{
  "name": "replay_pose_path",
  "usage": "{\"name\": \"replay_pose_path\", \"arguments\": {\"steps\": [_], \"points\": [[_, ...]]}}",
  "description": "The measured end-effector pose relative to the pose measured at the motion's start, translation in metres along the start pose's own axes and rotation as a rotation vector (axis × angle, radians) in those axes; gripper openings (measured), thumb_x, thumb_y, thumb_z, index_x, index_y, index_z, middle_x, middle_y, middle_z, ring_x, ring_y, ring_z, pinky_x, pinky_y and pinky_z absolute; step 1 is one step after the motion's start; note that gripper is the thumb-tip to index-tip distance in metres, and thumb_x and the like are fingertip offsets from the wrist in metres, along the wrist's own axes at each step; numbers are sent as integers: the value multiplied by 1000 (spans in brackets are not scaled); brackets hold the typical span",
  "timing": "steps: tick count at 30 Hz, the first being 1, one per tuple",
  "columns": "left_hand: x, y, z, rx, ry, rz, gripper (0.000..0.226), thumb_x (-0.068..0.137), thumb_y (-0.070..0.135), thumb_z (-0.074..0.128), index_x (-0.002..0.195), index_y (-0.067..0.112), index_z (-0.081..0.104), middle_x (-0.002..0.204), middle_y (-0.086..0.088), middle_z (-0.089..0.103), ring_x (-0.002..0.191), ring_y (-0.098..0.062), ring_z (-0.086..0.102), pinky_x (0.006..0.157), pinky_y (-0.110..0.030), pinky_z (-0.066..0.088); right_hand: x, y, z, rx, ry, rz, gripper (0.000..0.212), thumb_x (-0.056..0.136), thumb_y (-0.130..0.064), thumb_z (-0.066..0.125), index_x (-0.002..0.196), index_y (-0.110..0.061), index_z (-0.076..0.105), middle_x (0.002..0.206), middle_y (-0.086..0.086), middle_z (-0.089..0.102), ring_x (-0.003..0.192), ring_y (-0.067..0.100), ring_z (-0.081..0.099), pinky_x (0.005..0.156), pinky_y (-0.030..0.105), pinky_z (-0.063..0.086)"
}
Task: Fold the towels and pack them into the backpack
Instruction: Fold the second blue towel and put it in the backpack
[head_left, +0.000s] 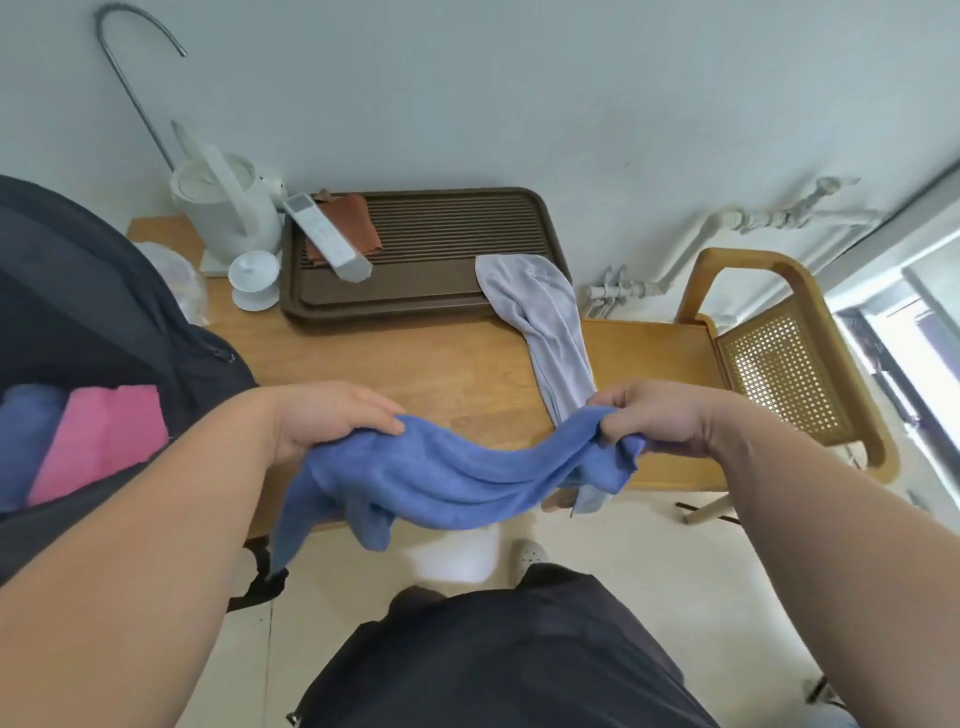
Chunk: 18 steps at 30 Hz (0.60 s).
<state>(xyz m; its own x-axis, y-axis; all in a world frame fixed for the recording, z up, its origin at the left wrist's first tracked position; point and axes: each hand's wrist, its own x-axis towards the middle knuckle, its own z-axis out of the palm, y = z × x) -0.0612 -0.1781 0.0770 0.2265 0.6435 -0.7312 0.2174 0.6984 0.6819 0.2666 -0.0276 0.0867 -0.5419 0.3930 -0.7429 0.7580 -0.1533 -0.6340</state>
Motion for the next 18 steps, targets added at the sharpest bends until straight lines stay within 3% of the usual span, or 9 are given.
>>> {"name": "replay_pose_path", "arguments": {"steps": [2, 4, 7, 10, 13, 15, 18], "points": [[8, -2, -3, -114, 170, 63, 19, 98, 12, 55, 98, -3, 67, 95, -17, 69, 89, -23, 64, 79, -31, 51, 1, 6, -6, 281, 17, -26, 16, 65, -8, 56, 78, -8, 65, 57, 6, 36, 55, 16, 35, 52, 25, 35], [24, -4, -4, -71, 341, 73, 15, 95, 14, 56, 84, 5, 60, 81, -14, 57, 78, -24, 53, 72, -34, 44, 6, 10, -13, 428, 60, -40, 21, 72, -3, 52, 71, -16, 70, 54, 4, 37, 55, 15, 40, 52, 25, 41], [56, -16, -4, 67, 534, 13, 21, 94, 21, 58, 79, 8, 62, 72, -9, 55, 69, -22, 50, 65, -34, 41, 24, 22, -20, 486, 128, 8, 34, 88, 3, 54, 66, -18, 70, 63, 6, 52, 59, 16, 53, 52, 25, 46], [85, -30, 4, 106, 653, -19, 27, 94, 26, 59, 83, 2, 63, 71, -8, 58, 68, -22, 53, 65, -34, 41, 46, 39, -25, 443, 282, 99, 32, 89, 0, 60, 63, -17, 65, 67, 7, 57, 57, 17, 52, 54, 25, 40], [109, -36, 12, 171, 735, -15, 30, 94, 26, 61, 69, 12, 55, 64, -1, 51, 64, -22, 47, 62, -33, 38, 66, 56, -34, 477, 394, 158, 7, 88, -1, 62, 88, -3, 69, 80, 15, 65, 69, 26, 59, 60, 30, 48], [123, -34, 16, 234, 776, -6, 33, 96, 24, 59, 65, 16, 50, 61, 0, 47, 62, -22, 44, 59, -34, 34, 80, 67, -42, 516, 413, 191, 17, 89, -4, 63, 104, 4, 68, 93, 20, 69, 80, 31, 63, 66, 36, 53], [144, -24, 15, 307, 824, -34, 27, 98, 23, 56, 73, 14, 52, 67, -2, 53, 65, -24, 48, 58, -34, 34, 102, 74, -56, 576, 415, 183, 20, 95, -13, 65, 111, -2, 68, 106, 20, 73, 89, 33, 69, 70, 40, 55]]}}
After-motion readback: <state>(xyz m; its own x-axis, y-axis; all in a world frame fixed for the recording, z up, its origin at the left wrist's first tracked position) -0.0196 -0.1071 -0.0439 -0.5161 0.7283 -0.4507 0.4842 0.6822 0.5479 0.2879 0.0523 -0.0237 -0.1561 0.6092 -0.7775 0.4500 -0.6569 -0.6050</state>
